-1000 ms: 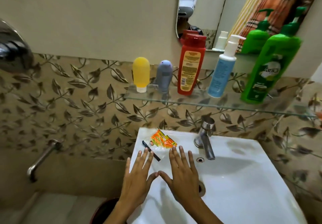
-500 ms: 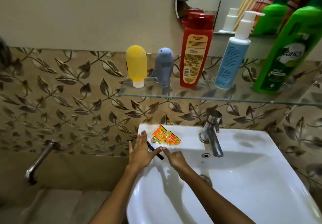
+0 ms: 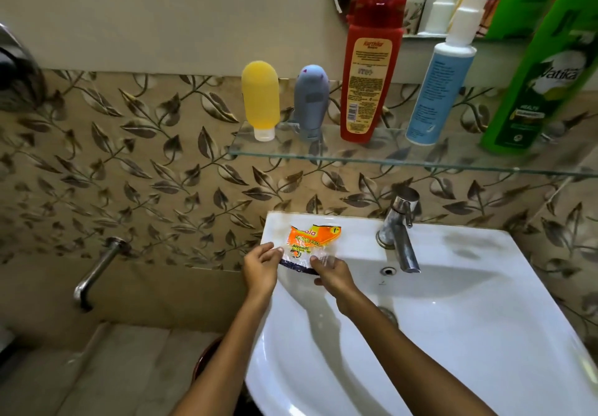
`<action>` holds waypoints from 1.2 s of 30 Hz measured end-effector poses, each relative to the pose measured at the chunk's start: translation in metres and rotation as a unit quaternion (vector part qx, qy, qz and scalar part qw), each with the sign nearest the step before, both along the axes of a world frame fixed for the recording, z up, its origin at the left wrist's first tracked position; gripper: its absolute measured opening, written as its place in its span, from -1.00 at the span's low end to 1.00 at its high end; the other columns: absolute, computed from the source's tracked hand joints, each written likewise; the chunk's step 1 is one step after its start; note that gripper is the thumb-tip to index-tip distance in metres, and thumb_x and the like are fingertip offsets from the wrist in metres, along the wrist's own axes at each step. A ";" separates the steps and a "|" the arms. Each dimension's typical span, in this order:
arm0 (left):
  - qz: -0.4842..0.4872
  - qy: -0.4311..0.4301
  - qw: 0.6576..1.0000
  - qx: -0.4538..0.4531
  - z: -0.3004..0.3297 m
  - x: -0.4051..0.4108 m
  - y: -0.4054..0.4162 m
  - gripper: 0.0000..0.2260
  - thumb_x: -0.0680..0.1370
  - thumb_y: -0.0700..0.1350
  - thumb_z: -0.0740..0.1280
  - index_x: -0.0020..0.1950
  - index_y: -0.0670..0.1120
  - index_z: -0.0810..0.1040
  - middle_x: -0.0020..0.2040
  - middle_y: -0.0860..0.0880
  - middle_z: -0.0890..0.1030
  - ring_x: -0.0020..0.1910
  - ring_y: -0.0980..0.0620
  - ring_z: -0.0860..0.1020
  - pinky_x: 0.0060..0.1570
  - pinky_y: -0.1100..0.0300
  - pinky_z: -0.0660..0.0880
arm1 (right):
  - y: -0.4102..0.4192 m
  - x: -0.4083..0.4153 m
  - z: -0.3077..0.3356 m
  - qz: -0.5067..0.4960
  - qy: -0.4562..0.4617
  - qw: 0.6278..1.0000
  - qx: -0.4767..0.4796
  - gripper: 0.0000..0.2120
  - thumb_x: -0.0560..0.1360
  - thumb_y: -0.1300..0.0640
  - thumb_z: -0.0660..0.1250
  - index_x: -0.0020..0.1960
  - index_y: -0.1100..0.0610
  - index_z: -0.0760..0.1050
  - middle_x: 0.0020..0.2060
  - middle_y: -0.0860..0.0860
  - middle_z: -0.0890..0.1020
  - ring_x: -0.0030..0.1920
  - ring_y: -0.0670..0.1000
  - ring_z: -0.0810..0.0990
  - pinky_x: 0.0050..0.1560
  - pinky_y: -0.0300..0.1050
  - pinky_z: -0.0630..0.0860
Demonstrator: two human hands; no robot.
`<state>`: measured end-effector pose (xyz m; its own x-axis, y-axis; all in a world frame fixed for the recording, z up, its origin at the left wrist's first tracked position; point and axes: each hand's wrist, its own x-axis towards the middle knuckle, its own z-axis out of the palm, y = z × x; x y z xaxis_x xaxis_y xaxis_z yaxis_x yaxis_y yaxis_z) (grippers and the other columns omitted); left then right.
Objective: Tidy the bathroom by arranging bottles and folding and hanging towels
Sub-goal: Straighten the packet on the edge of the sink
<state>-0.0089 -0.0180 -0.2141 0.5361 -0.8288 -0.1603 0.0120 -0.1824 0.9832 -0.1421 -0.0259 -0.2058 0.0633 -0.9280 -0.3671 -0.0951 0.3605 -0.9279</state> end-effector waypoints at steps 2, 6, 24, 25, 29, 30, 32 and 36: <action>0.006 0.046 0.999 -0.005 0.004 0.002 0.008 -0.71 0.45 -0.37 0.38 0.14 -0.41 0.51 -0.04 -0.26 0.59 -0.26 0.06 0.55 -0.28 0.45 0.50 | 0.004 -0.004 0.003 0.007 0.001 1.000 -0.002 -0.90 0.57 0.16 0.28 0.01 0.20 0.48 -0.08 0.09 0.57 -0.18 0.03 0.52 -0.31 -0.31 0.43; 0.027 0.093 0.995 -0.011 0.010 0.005 0.026 -0.75 0.43 -0.38 0.39 0.09 -0.36 0.55 -0.05 -0.22 0.60 -0.32 0.10 0.57 -0.29 0.42 0.51 | 0.015 -0.007 0.009 0.025 0.000 1.000 -0.011 -0.89 0.55 0.17 0.31 -0.15 0.14 0.48 -0.24 0.04 0.54 -0.35 -0.05 0.45 -0.57 -0.44 0.29; 0.220 0.132 0.966 -0.028 0.024 0.075 0.154 -0.76 0.45 -0.37 0.38 0.11 -0.29 0.56 -0.31 -0.02 0.64 -0.45 0.24 0.59 -0.30 0.41 0.55 | 0.081 0.063 0.025 0.120 0.016 0.990 -0.072 -0.87 0.50 0.17 0.38 -0.12 0.25 0.58 -0.36 0.07 0.59 -0.39 -0.02 0.52 -0.43 -0.29 0.44; 0.231 0.132 0.963 -0.032 0.023 0.082 0.161 -0.75 0.45 -0.37 0.38 0.13 -0.31 0.56 -0.26 -0.05 0.62 -0.44 0.23 0.59 -0.30 0.42 0.55 | 0.086 0.073 0.025 0.127 0.024 0.988 -0.083 -0.87 0.50 0.17 0.38 -0.11 0.25 0.58 -0.31 0.11 0.62 -0.33 0.01 0.55 -0.32 -0.22 0.50; 0.256 0.136 0.957 -0.016 0.016 0.104 0.178 -0.74 0.45 -0.38 0.37 0.14 -0.35 0.54 -0.40 0.05 0.64 -0.48 0.26 0.57 -0.34 0.46 0.54 | 0.101 0.105 0.019 0.147 0.084 0.980 -0.108 -0.90 0.53 0.17 0.33 -0.09 0.22 0.53 -0.24 0.04 0.56 -0.18 -0.01 0.52 -0.15 -0.21 0.40; 0.259 0.138 0.956 -0.007 0.012 0.110 0.181 -0.74 0.45 -0.39 0.37 0.13 -0.34 0.54 -0.42 0.07 0.64 -0.50 0.27 0.57 -0.36 0.46 0.53 | 0.104 0.113 0.014 0.149 0.095 0.978 -0.107 -0.91 0.53 0.18 0.32 -0.12 0.18 0.49 -0.26 0.01 0.54 -0.18 -0.02 0.50 -0.16 -0.23 0.36; 0.263 0.143 0.954 0.017 0.000 0.124 0.187 -0.74 0.45 -0.38 0.37 0.13 -0.35 0.54 -0.29 -0.05 0.65 -0.48 0.23 0.58 -0.39 0.46 0.52 | 0.113 0.131 0.000 0.150 0.129 0.975 -0.097 -0.88 0.55 0.18 0.29 -0.16 0.13 0.43 -0.23 0.00 0.54 -0.16 0.00 0.50 -0.16 -0.20 0.36; 0.255 0.150 0.953 0.063 -0.029 0.155 0.194 -0.72 0.45 -0.39 0.37 0.15 -0.38 0.53 -0.11 -0.17 0.60 -0.30 0.04 0.55 -0.39 0.43 0.53 | 0.131 0.165 -0.034 0.121 0.168 0.977 -0.054 -0.86 0.56 0.20 0.26 -0.18 0.10 0.42 -0.15 0.04 0.63 -0.16 0.00 0.54 -0.18 -0.18 0.38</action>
<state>0.1459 0.1758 -0.2429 0.7791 -0.4363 -0.4502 0.4075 -0.1933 0.8925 0.0231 0.1053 -0.2399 0.1785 -0.9352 -0.3058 -0.4709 0.1916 -0.8611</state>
